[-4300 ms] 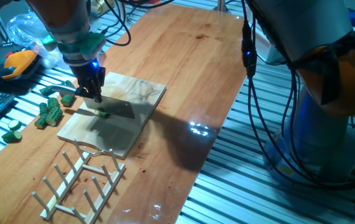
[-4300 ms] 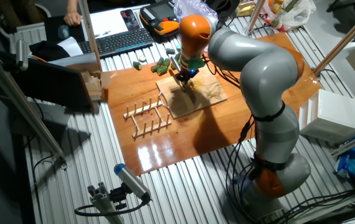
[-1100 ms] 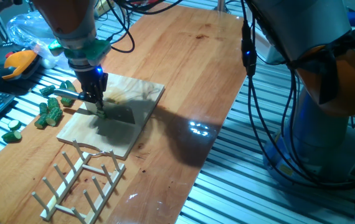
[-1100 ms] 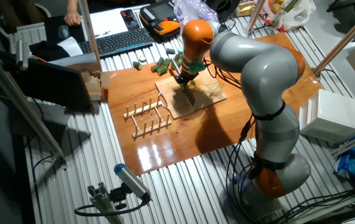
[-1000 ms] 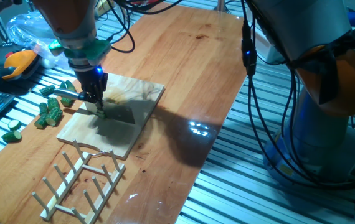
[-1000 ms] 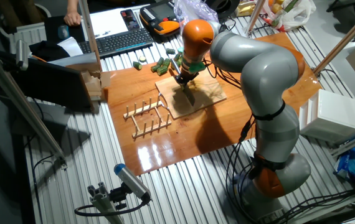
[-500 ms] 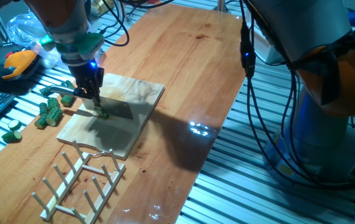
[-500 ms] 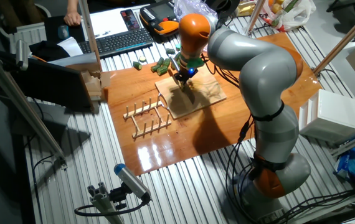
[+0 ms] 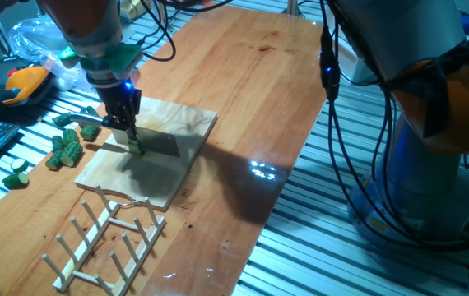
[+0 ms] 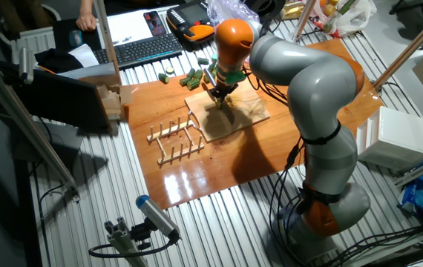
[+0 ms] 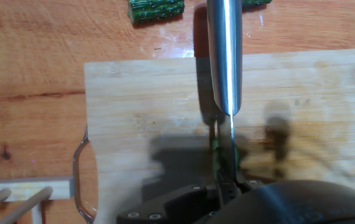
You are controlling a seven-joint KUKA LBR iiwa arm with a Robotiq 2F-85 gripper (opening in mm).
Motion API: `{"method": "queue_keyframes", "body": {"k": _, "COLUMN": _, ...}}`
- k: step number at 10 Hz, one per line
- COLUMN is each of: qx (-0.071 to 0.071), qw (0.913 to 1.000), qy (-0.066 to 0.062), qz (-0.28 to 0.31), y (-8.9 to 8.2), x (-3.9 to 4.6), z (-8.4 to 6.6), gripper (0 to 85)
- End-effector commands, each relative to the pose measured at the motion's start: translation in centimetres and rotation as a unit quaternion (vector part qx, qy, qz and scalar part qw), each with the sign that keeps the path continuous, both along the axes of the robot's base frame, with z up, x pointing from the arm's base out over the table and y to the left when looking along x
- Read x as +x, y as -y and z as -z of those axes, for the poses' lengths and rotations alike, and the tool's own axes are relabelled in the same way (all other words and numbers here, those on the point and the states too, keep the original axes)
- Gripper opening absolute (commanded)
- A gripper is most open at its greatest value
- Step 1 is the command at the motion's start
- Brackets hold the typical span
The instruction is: Chop the cucumber into shreds
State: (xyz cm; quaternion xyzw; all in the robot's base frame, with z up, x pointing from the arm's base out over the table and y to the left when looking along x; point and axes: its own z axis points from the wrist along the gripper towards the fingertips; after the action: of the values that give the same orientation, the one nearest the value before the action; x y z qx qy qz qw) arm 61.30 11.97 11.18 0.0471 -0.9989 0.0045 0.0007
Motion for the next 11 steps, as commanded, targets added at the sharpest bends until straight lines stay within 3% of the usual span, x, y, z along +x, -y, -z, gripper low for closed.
{"method": "queue_keyframes", "body": {"k": 1, "qx": 0.001, "qw": 1.0000, "qy": 0.000, "qz": 0.000, "y": 0.0, "x": 0.00, "z": 0.2, "gripper": 0.0}}
{"method": "queue_keyframes", "body": {"k": 5, "qx": 0.007, "qw": 1.0000, "qy": 0.002, "qz": 0.002, "y": 0.2, "x": 0.02, "z": 1.0, "gripper": 0.0}}
{"method": "queue_keyframes", "body": {"k": 8, "qx": 0.018, "qw": 0.9997, "qy": 0.014, "qz": -0.003, "y": 0.4, "x": 0.01, "z": 2.3, "gripper": 0.0}}
{"method": "queue_keyframes", "body": {"k": 9, "qx": 0.018, "qw": 0.9997, "qy": 0.015, "qz": -0.003, "y": 0.3, "x": 0.08, "z": 2.2, "gripper": 0.0}}
{"method": "queue_keyframes", "body": {"k": 11, "qx": 0.015, "qw": 0.9999, "qy": 0.002, "qz": 0.002, "y": -0.5, "x": 0.40, "z": 0.6, "gripper": 0.0}}
